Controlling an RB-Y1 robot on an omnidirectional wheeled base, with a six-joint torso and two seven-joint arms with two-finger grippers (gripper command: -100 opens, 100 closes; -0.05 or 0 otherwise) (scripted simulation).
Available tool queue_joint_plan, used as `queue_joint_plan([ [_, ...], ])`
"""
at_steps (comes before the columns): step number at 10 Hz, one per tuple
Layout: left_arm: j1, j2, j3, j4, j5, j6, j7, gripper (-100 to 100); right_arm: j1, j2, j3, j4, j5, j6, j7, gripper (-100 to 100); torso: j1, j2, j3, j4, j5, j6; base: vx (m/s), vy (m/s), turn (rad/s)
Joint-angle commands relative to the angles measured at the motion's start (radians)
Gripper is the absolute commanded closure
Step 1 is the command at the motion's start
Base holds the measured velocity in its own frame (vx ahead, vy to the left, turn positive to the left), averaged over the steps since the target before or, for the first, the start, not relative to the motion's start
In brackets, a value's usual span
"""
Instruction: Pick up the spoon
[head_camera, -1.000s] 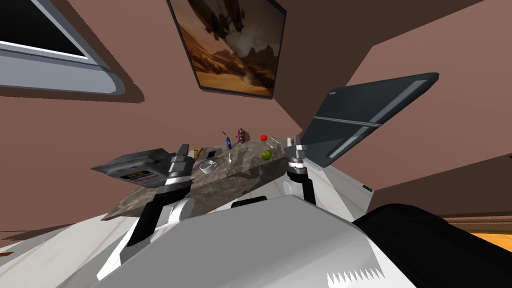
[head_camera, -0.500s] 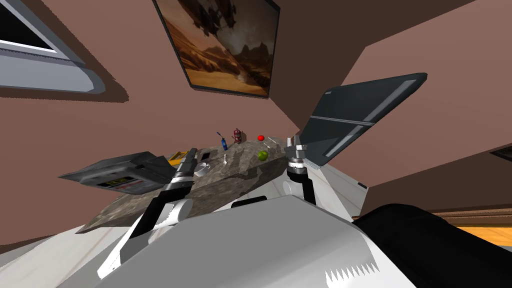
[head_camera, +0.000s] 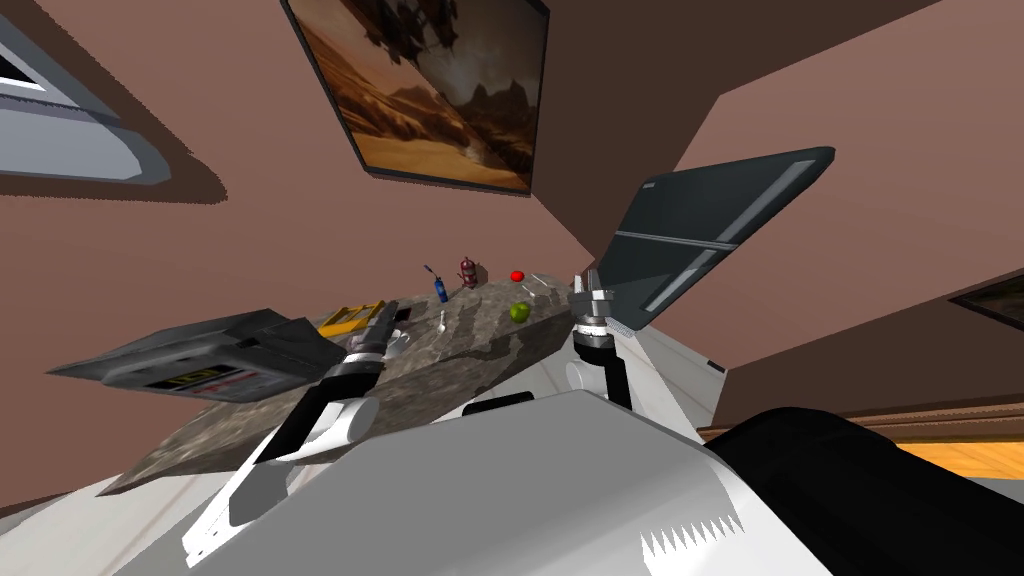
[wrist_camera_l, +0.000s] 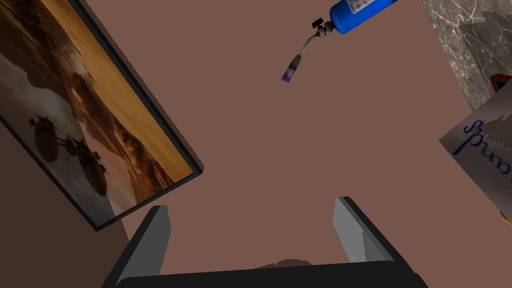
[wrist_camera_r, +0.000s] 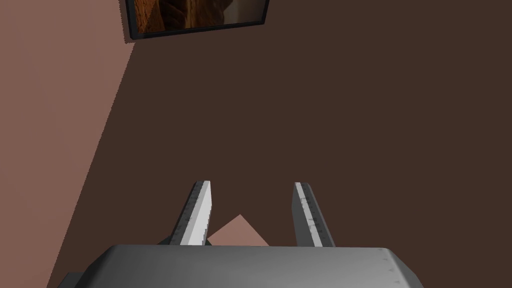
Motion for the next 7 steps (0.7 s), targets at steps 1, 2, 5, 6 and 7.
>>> queue_joint_plan([
  [1, -0.024, 0.022, 0.006, 0.043, 0.021, 0.05, -0.05, -100, 0.0, 0.0, 0.0, 0.0, 0.0, 0.0, 0.0, 0, 0.0, 0.0, 0.0, 0.0, 0.0, 0.0, 0.018, -0.097, -0.088],
  [2, -0.024, 0.022, 0.006, 0.043, 0.021, 0.066, -0.052, -100, 0.0, 0.0, 0.0, 0.0, 0.0, 0.0, 0.0, 0, -0.002, 0.0, 0.0, 0.0, 0.0, 0.0, 0.015, -0.07, -0.012],
  [5, -0.042, 0.061, 0.019, 0.096, 0.054, 0.149, -0.114, -100, 0.0, 0.0, 0.0, 0.0, 0.0, 0.0, 0.0, 0, 0.0, 0.0, 0.0, 0.0, 0.0, 0.0, 0.026, -0.058, -0.047],
  [6, -0.042, 0.061, 0.019, 0.096, 0.054, 0.155, -0.114, -100, 0.0, 0.0, 0.0, 0.0, 0.0, 0.0, 0.0, 0, 0.0, 0.0, 0.0, 0.0, 0.0, 0.0, 0.019, -0.05, -0.024],
  [7, -0.051, 0.082, 0.025, 0.124, 0.07, 0.192, -0.146, -100, 0.0, 0.0, 0.0, 0.0, 0.0, 0.0, 0.0, 0, 0.0, 0.0, 0.0, 0.0, 0.0, 0.0, 0.02, -0.064, -0.069],
])
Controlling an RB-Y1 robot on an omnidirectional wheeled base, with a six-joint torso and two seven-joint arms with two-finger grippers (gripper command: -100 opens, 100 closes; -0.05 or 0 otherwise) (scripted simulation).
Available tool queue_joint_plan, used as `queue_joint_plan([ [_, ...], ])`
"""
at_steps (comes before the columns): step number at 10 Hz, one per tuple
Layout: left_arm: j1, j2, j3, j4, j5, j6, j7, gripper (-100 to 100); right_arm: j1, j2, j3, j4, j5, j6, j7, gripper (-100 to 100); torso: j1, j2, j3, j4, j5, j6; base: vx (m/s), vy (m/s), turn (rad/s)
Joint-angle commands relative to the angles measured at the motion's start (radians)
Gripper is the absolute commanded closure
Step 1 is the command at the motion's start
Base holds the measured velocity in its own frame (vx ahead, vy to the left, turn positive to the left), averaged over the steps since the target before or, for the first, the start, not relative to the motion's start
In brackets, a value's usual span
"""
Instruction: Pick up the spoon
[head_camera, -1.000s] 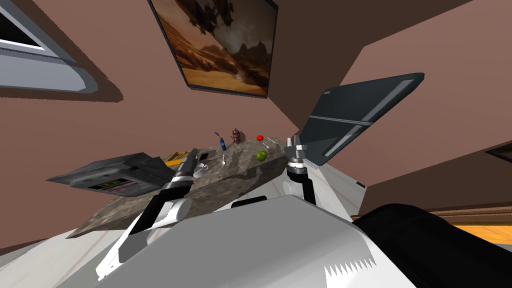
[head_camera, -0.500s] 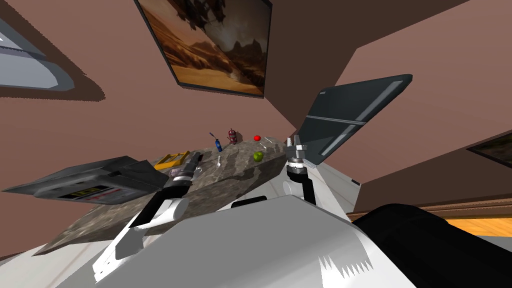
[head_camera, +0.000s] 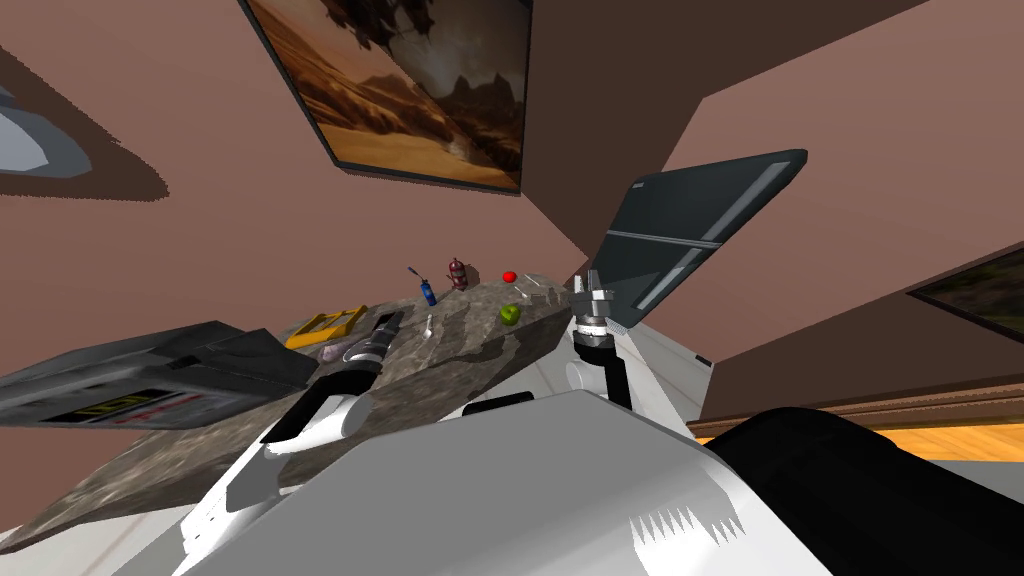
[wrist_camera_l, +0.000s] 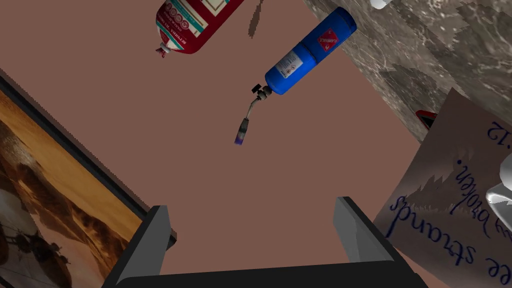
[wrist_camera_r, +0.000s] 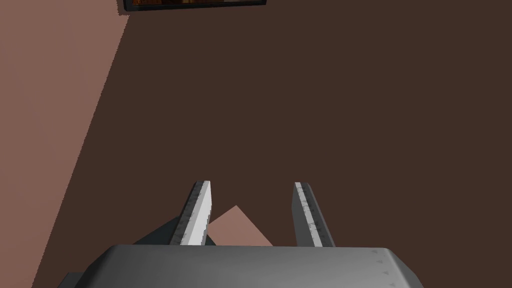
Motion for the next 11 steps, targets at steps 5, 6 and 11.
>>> queue_joint_plan([
  [5, -0.031, 0.053, 0.019, 0.068, 0.04, 0.129, -0.082, -100, 0.0, 0.0, 0.0, 0.0, 0.0, 0.0, 0.0, 0, 0.0, 0.0, 0.0, 0.0, 0.0, 0.0, 0.023, -0.055, -0.039],
  [6, -0.041, 0.077, 0.025, 0.098, 0.056, 0.163, -0.113, -100, 0.0, 0.0, 0.0, 0.0, 0.0, 0.0, 0.0, 0, 0.0, 0.0, 0.0, 0.0, 0.0, 0.0, 0.023, -0.058, -0.048],
  [11, -0.07, 0.149, 0.043, 0.189, 0.103, 0.282, -0.203, -100, 0.0, 0.0, 0.0, 0.0, 0.0, 0.0, 0.0, 0, 0.0, 0.0, 0.0, 0.0, 0.0, 0.0, 0.025, -0.064, -0.055],
])
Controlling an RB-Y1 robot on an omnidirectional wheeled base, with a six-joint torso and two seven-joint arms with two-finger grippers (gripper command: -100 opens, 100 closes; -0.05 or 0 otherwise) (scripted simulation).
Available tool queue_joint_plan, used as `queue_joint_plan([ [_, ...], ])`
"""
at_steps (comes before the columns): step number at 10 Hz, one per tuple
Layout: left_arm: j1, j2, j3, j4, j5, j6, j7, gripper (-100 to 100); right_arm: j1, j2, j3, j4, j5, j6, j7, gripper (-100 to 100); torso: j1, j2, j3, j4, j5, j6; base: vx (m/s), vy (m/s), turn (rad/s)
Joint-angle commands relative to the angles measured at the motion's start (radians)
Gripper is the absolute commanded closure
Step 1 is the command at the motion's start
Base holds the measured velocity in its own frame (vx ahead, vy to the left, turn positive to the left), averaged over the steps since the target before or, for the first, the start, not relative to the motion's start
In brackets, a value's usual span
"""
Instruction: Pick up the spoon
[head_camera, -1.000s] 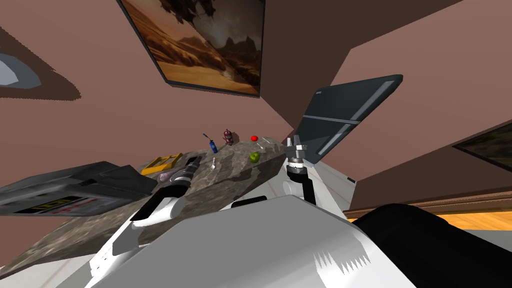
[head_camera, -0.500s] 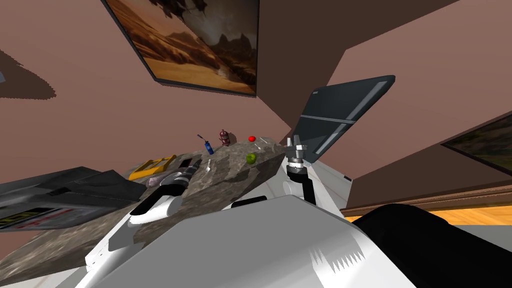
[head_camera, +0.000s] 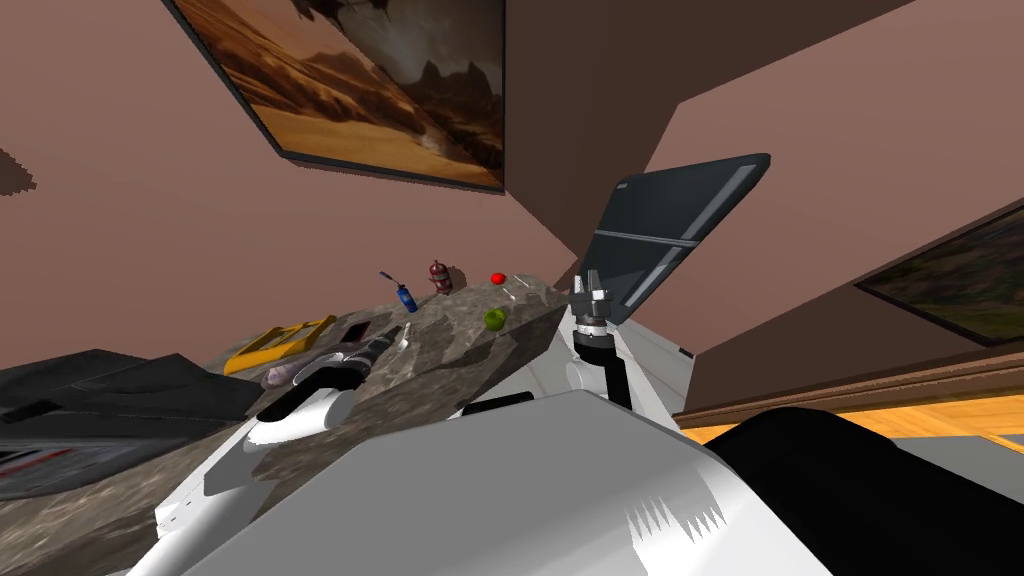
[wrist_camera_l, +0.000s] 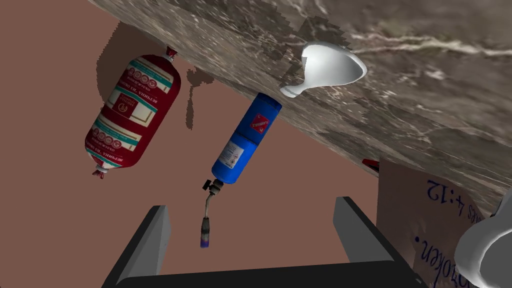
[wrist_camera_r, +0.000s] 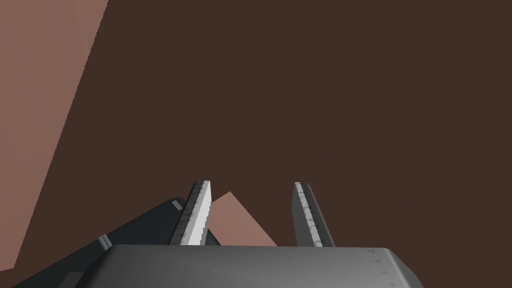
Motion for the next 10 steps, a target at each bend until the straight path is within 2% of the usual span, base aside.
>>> queue_joint_plan([
  [1, -0.003, 0.017, 0.007, 0.011, 0.011, 0.045, -0.02, -100, 0.0, 0.0, 0.0, 0.0, 0.0, 0.0, 0.0, 0, 0.0, 0.0, 0.0, 0.0, 0.0, 0.0, 0.029, -0.064, -0.01],
  [3, -0.021, 0.063, 0.018, 0.07, 0.04, 0.115, -0.076, -100, 0.0, 0.0, 0.0, 0.0, 0.0, 0.0, 0.0, 0, 0.002, 0.001, 0.0, 0.0, 0.0, 0.0, 0.031, -0.072, -0.053],
  [4, -0.021, 0.063, 0.018, 0.07, 0.04, 0.126, -0.076, -100, 0.0, 0.0, 0.0, 0.0, 0.0, 0.0, 0.0, 0, 0.001, 0.0, 0.0, 0.0, 0.0, 0.0, 0.028, -0.057, -0.036],
  [5, -0.031, 0.085, 0.023, 0.098, 0.054, 0.156, -0.103, -100, 0.0, 0.0, 0.0, 0.0, 0.0, 0.0, 0.0, 0, 0.002, 0.001, 0.0, 0.0, 0.0, 0.0, 0.026, -0.046, -0.056],
  [6, -0.031, 0.085, 0.023, 0.098, 0.054, 0.165, -0.103, -100, 0.0, 0.0, 0.0, 0.0, 0.0, 0.0, 0.0, 0, 0.003, 0.001, 0.0, 0.0, 0.0, 0.0, 0.019, -0.037, -0.023],
  [8, -0.047, 0.126, 0.034, 0.151, 0.081, 0.229, -0.153, -100, 0.0, 0.0, 0.0, 0.0, 0.0, 0.0, 0.0, 0, 0.003, 0.002, 0.001, 0.0, 0.001, 0.0, 0.027, -0.062, -0.062],
  [9, -0.047, 0.126, 0.034, 0.151, 0.081, 0.238, -0.153, -100, 0.0, 0.0, 0.0, 0.0, 0.0, 0.0, 0.0, 0, 0.001, 0.001, 0.0, 0.0, 0.0, 0.0, 0.03, -0.06, -0.015],
  [10, -0.055, 0.145, 0.038, 0.175, 0.093, 0.271, -0.176, -100, 0.0, 0.0, 0.0, 0.0, 0.0, 0.0, 0.0, 0, 0.002, 0.001, 0.0, 0.0, 0.0, 0.0, 0.019, -0.048, -0.041],
])
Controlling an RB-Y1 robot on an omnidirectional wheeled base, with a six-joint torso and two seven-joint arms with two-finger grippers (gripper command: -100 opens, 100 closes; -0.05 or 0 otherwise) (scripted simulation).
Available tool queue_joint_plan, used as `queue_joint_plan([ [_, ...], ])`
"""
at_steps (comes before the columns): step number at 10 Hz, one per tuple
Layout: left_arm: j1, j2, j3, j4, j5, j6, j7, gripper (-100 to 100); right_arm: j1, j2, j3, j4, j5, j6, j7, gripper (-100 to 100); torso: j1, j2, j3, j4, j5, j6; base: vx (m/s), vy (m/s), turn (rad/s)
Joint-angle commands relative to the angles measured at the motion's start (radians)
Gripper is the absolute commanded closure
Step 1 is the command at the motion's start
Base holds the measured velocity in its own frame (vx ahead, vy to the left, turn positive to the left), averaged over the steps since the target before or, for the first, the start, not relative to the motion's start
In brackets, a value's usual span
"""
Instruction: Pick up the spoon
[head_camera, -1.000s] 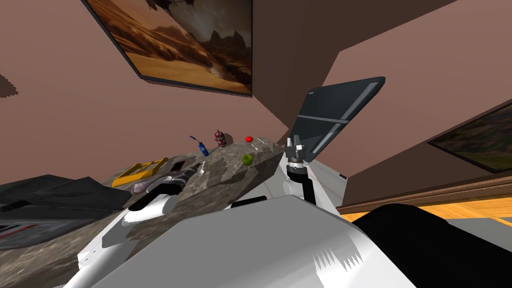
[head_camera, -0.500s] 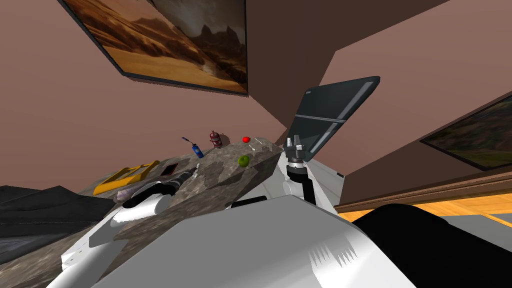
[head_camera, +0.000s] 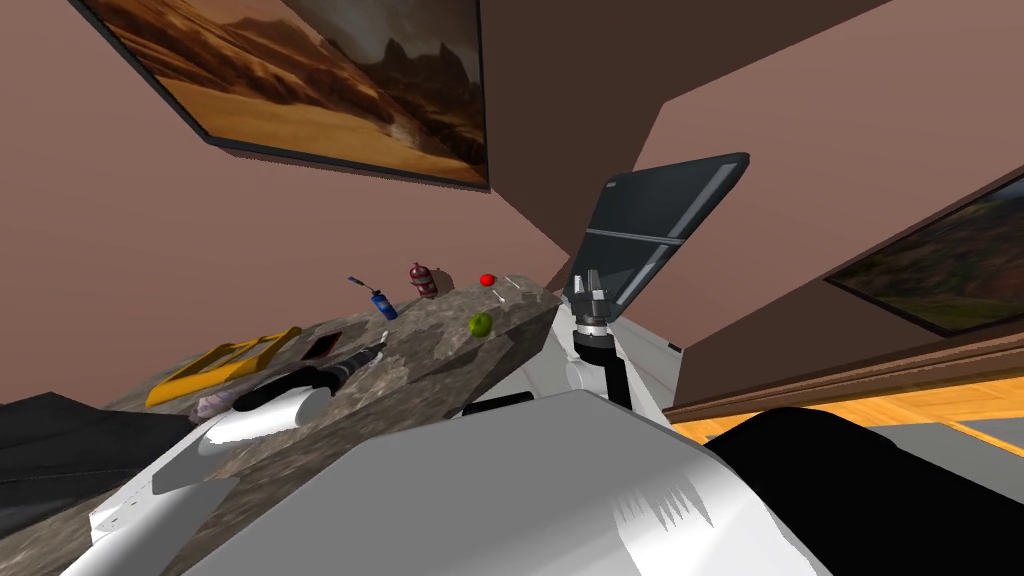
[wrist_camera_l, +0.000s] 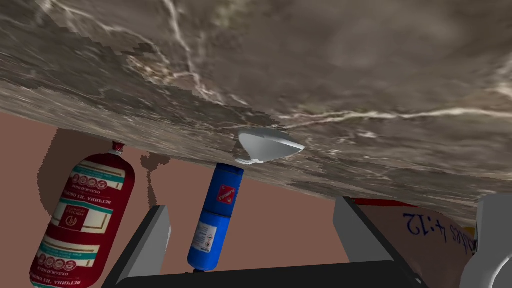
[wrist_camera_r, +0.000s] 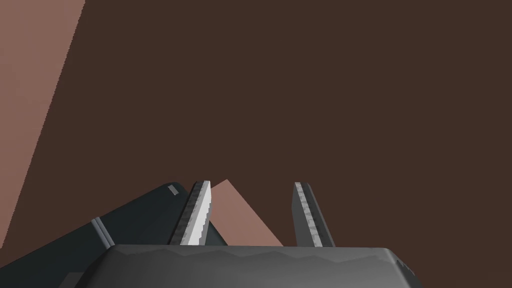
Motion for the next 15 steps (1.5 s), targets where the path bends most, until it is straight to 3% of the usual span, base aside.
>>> queue_joint_plan([
  [1, -0.016, 0.024, 0.005, 0.037, 0.012, 0.05, -0.034, -100, 0.0, 0.0, 0.0, 0.0, 0.0, 0.0, 0.0, 0, 0.0, 0.0, 0.0, 0.0, 0.0, 0.0, 0.028, -0.061, -0.065],
  [7, -0.045, 0.102, 0.023, 0.123, 0.059, 0.181, -0.124, -100, 0.0, 0.0, 0.0, 0.0, 0.0, 0.0, 0.0, 0, 0.0, 0.0, 0.0, 0.0, 0.0, 0.0, 0.028, -0.056, -0.042],
  [8, -0.043, 0.095, 0.021, 0.117, 0.055, 0.167, -0.114, -100, 0.0, 0.0, 0.0, 0.0, 0.0, 0.0, 0.0, 0, 0.0, 0.0, 0.0, 0.0, 0.0, 0.0, 0.008, -0.018, -0.005],
  [9, -0.044, 0.096, 0.021, 0.119, 0.056, 0.171, -0.118, 0, 0.0, 0.0, 0.0, 0.0, 0.0, 0.0, 0.0, 0, 0.002, 0.001, 0.001, 0.0, 0.0, 0.0, 0.0, 0.0, 0.0],
  [10, -0.076, 0.086, 0.024, 0.163, 0.012, 0.174, -0.078, -100, 0.0, 0.0, 0.0, 0.0, 0.0, 0.0, 0.0, 0, 0.003, 0.001, 0.001, 0.0, 0.001, 0.0, -0.067, 0.035, -0.313],
  [15, -0.156, 0.062, 0.03, 0.272, -0.098, 0.183, 0.021, -100, 0.0, 0.0, 0.0, 0.0, 0.0, 0.0, 0.0, 0, 0.008, 0.01, 0.006, 0.002, 0.002, 0.0, -0.146, 0.071, -0.263],
])
